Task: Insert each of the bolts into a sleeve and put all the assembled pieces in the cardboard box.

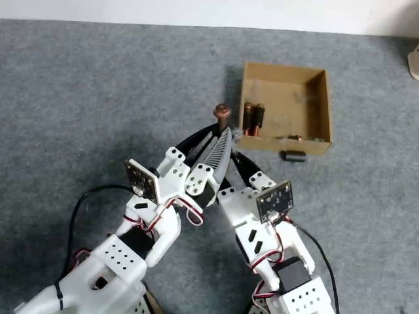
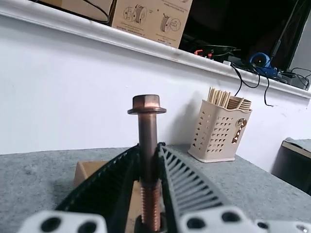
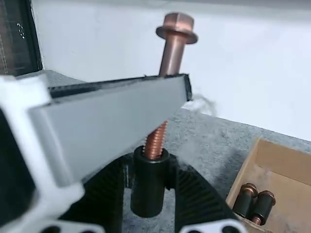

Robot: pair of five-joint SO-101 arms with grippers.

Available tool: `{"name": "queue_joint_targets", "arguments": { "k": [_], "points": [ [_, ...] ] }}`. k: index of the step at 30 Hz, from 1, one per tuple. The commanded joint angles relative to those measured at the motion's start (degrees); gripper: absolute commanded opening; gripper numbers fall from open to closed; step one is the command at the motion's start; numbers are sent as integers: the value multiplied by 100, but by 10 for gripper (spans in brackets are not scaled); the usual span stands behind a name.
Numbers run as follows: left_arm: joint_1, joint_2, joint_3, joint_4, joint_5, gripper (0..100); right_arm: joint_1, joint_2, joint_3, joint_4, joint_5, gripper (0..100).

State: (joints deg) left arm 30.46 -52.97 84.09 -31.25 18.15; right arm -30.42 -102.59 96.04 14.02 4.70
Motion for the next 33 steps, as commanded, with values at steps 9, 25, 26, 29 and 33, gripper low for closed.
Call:
{"name": "queue_joint_targets", "arguments": {
  "k": [9, 25, 26, 29, 33],
  "points": [
    [101, 66, -22, 686, -62, 4, 251, -207, 822, -40, -18, 5],
    [365, -1613, 31, 2303, -70, 5, 514, -154, 822, -259, -18, 5],
    [347, -1648, 22, 2374, -70, 5, 514, -154, 822, -251, -18, 5],
    [330, -1657, 31, 2426, -79, 41, 514, -154, 822, -242, -18, 5],
    [330, -1657, 66, 2462, -79, 188, 514, -154, 822, -233, -18, 5]
  ]
}}
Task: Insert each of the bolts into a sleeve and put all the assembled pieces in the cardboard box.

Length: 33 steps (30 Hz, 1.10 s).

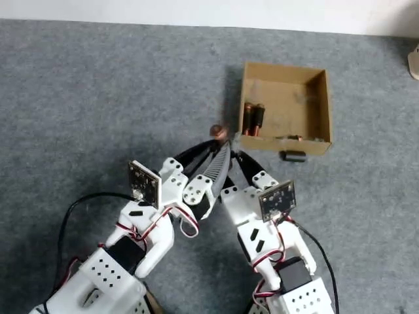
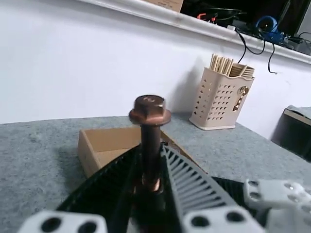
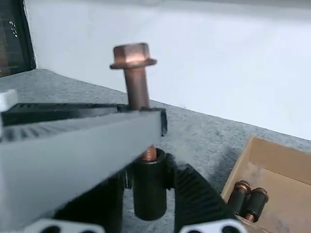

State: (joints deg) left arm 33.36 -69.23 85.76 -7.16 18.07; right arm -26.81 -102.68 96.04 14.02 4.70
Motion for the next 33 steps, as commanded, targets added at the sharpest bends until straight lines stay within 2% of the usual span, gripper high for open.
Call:
{"name": "queue_joint_targets", "arguments": {
  "k": [1, 4, 8, 17, 19, 21, 24, 28, 33],
  "points": [
    [40, -31, -101, 62, -70, 218, 154, -145, 822, -233, -18, 5],
    [40, -31, -75, 255, -62, 264, 154, -145, 822, -233, -18, 5],
    [13, -48, -84, 334, -62, 258, 154, -145, 822, -233, -18, 5],
    [-1051, -31, -145, 352, -62, 248, 163, -22, 822, -259, -26, 5],
    [-1174, -75, -180, 668, -62, 235, 163, 171, 822, -347, -26, 5],
    [-1420, -84, -189, 1169, -62, 222, 163, 435, 831, -593, -26, 5],
    [-1956, -84, -119, 1512, -44, 205, 163, 989, 813, -857, -26, 5],
    [-2598, -84, -4, 1530, -35, 187, 312, 1868, 497, -1235, -44, 5],
    [-2923, -84, 180, 1530, -53, 181, 769, 3327, -523, -1253, -70, 5]
  ]
}}
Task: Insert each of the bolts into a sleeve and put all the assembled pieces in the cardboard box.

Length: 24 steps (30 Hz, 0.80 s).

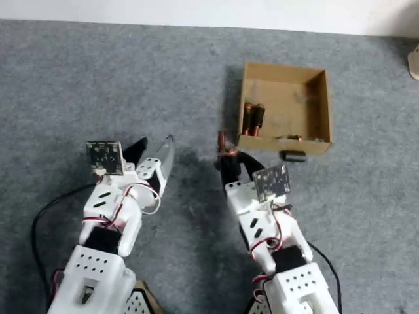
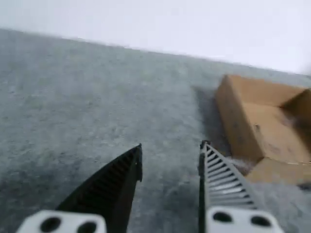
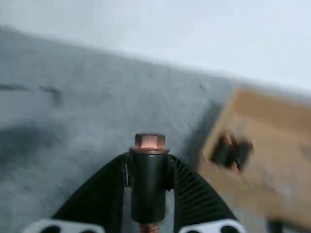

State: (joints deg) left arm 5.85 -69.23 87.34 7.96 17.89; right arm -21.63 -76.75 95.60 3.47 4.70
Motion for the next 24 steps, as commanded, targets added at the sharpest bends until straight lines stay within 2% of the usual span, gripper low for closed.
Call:
{"name": "queue_joint_targets", "arguments": {
  "k": [1, 10, 24],
  "points": [
    [-171, -84, 57, 18, -35, 181, 277, 1068, -699, -198, -70, 5],
    [-145, -84, 259, 18, -44, 181, 1015, 4145, -3503, -198, -70, 5],
    [-136, -57, 286, 18, -53, 181, 1481, 7371, -7011, -154, -70, 5]
  ]
}}
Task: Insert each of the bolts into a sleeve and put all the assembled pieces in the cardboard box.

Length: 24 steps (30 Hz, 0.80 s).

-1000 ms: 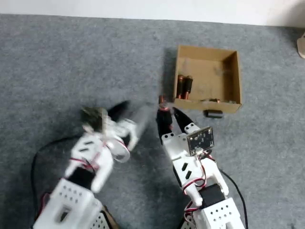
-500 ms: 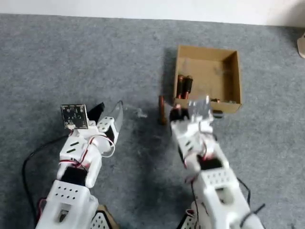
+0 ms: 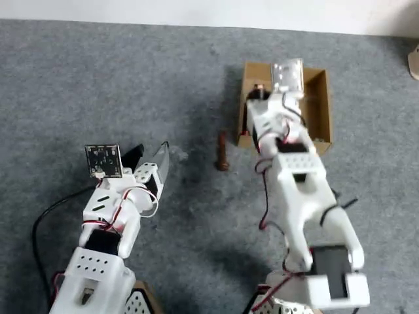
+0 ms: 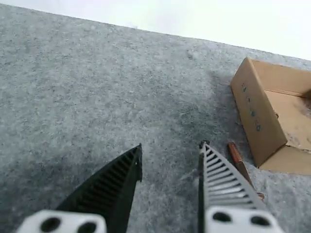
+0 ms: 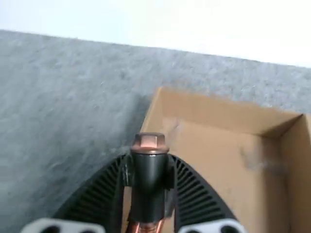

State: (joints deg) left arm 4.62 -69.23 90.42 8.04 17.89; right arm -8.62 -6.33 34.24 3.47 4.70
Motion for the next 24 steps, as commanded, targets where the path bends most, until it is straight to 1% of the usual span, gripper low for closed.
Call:
{"name": "queue_joint_targets", "arguments": {
  "k": [1, 3, 7, 9, 10, 11, 13, 14, 15, 17, 18, 19, 20, 24],
  "points": [
    [-13, -57, -13, 9, -53, 181, 268, 541, -1042, -154, -70, 5],
    [4, -48, -4, -35, -53, 181, 418, 927, -1305, -154, -70, 5],
    [127, -31, 180, -448, -62, 181, 602, 1516, -1534, -154, -70, 5],
    [154, -31, 312, -721, -325, 181, 602, 1666, -1543, -145, -70, 9],
    [198, -31, 365, -835, -501, 181, 576, 1666, -1543, -119, -70, 29],
    [259, -31, 409, -897, -659, 181, 549, 1666, -1543, 31, -70, 73],
    [391, -57, 426, -897, -879, 181, 488, 1569, -1578, 690, -44, 157],
    [426, -57, 426, -888, -941, 181, 488, 1446, -1613, 1095, -26, 163],
    [444, -57, 426, -862, -967, 181, 470, 1297, -1719, 1455, -26, 132],
    [426, -57, 426, -870, -967, 181, 453, 954, -1921, 2018, -18, 1],
    [426, -57, 426, -870, -967, 181, 453, 796, -2009, 2255, 9, 3],
    [418, -57, 426, -870, -967, 181, 453, 664, -2062, 2431, 88, 38],
    [426, -57, 426, -870, -967, 181, 453, 549, -2088, 2563, 185, 49],
    [426, -57, 426, -870, -967, 181, 462, 259, -2079, 3248, 862, 2]
  ]
}}
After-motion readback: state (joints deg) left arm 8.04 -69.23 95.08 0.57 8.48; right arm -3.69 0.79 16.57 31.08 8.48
